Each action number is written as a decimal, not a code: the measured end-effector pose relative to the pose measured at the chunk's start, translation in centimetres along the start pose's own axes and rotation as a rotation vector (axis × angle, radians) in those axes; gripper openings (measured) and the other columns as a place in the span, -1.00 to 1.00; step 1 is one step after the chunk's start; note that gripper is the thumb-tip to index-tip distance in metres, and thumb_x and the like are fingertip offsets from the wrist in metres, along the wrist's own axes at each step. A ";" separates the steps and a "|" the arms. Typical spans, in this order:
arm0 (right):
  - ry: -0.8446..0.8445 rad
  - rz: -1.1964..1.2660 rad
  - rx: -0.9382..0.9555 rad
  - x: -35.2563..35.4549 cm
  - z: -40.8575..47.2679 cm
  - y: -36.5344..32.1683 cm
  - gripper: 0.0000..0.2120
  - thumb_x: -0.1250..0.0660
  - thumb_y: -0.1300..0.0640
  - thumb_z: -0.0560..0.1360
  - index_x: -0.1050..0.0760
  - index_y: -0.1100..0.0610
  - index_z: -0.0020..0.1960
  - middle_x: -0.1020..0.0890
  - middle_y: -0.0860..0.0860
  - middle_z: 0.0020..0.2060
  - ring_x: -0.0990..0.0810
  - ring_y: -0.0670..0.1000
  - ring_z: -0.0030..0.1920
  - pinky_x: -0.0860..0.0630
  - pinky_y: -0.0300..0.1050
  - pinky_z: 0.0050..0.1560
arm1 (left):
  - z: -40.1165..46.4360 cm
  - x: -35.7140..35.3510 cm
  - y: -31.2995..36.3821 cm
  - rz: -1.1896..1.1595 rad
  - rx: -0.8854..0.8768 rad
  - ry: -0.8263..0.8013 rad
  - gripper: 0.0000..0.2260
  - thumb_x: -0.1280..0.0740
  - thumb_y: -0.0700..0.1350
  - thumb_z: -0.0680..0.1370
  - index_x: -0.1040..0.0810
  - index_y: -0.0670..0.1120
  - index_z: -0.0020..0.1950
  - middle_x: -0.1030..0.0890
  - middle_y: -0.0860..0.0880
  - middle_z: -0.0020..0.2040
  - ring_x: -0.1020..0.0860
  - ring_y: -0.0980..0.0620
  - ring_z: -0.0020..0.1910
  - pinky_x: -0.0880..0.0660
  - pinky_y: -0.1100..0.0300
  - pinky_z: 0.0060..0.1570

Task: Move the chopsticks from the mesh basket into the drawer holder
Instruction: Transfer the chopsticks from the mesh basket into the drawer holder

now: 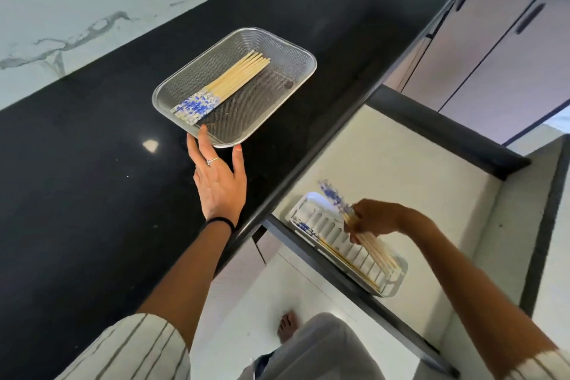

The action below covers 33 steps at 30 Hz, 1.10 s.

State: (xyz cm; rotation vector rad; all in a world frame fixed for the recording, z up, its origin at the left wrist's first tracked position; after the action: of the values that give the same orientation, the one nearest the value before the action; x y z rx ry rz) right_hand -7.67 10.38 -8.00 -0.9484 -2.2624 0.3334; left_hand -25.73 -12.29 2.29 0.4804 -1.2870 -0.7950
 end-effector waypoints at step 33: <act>0.562 -0.098 -0.167 -4.5 4.9 4.7 -0.78 -0.24 0.12 0.56 -0.59 0.10 0.13 -0.68 0.09 0.05 -0.64 0.10 0.04 -0.57 -0.01 0.10 | 0.1 -0.1 -0.3 -0.069 -0.022 -0.048 -0.45 -0.18 0.04 0.65 -0.03 -0.06 0.56 -0.05 -0.18 0.55 -0.42 -0.21 0.33 -0.34 -0.25 0.34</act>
State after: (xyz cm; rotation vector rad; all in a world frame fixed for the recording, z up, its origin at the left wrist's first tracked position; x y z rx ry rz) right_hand -6.01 10.61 -15.96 -0.8760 -1.8233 -0.1568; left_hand -25.89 -12.36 2.04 0.4928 -1.3106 -0.8827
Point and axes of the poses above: each hand's wrist, its own z-axis towards the middle knuckle, its own x-axis out of the back of the hand, y = z × x, the point moved 10 cm from there along z, towards the middle knuckle
